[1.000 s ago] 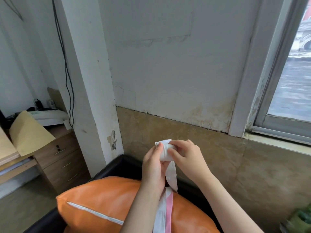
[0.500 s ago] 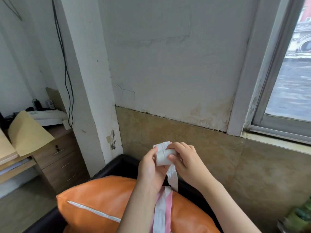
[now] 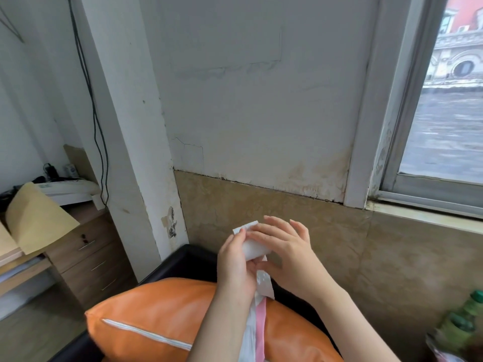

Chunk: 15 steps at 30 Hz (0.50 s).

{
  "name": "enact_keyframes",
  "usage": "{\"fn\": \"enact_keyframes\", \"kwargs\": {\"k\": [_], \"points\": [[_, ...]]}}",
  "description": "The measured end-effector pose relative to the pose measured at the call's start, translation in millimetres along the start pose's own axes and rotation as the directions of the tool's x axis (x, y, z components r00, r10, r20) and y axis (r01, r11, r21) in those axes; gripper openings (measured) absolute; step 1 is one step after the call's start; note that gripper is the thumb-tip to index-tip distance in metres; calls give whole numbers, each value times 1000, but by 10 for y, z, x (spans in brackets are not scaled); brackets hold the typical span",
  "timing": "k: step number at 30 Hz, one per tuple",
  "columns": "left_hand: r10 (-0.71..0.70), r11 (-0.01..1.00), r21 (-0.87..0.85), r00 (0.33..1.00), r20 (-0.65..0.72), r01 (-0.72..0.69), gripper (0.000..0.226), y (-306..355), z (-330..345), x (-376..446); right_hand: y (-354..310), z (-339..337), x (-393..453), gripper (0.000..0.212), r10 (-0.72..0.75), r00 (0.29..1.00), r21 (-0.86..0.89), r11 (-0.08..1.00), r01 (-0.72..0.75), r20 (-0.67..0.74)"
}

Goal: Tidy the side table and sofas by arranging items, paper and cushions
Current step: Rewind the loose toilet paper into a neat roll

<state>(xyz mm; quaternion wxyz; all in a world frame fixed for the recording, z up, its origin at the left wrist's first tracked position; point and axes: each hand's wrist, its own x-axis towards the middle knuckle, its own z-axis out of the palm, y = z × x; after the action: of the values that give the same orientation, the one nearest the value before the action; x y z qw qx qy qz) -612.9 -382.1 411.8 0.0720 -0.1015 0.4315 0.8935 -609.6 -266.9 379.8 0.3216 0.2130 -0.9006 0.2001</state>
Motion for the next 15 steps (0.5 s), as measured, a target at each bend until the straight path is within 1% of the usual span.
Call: {"fn": "enact_keyframes", "kwargs": {"k": [1,2,3,6,7,9,11,12,13,15], "points": [[-28,999,-29,1000,3,28,23,5,5,-8,8,28,-17,54,6,1000,-2,1000,-6,6],[-52,997,-59,999,16,53,24,7,9,-23,14,43,-29,52,19,1000,5,1000,-19,-10],[-72,993,-87,997,30,75,25,6,18,-43,13,41,-35,46,43,998,24,999,-42,-39],[-100,985,-133,994,53,106,31,-21,13,-51,-30,-34,-41,23,147,985,176,976,-129,-94],[-102,985,-133,992,72,111,33,-36,2,-43,-37,-50,-46,24,166,983,212,967,-145,-84],[-99,988,-102,985,138,114,37,-69,-20,-26,-49,-69,-52,37,189,981,220,959,-177,-37],[-67,997,-34,977,202,75,37,-106,-36,-27,-52,-91,-35,50,196,980,133,971,-197,15],[-34,999,13,974,225,32,35,-130,-46,-24,-48,-109,-22,55,199,979,78,976,-203,46],[-3,998,56,969,249,-11,31,-152,-52,-23,-41,-122,-16,58,197,978,30,979,-200,70],[39,991,111,968,249,-68,18,-176,-56,-22,-43,-130,-25,58,192,978,-14,981,-191,85]]}}
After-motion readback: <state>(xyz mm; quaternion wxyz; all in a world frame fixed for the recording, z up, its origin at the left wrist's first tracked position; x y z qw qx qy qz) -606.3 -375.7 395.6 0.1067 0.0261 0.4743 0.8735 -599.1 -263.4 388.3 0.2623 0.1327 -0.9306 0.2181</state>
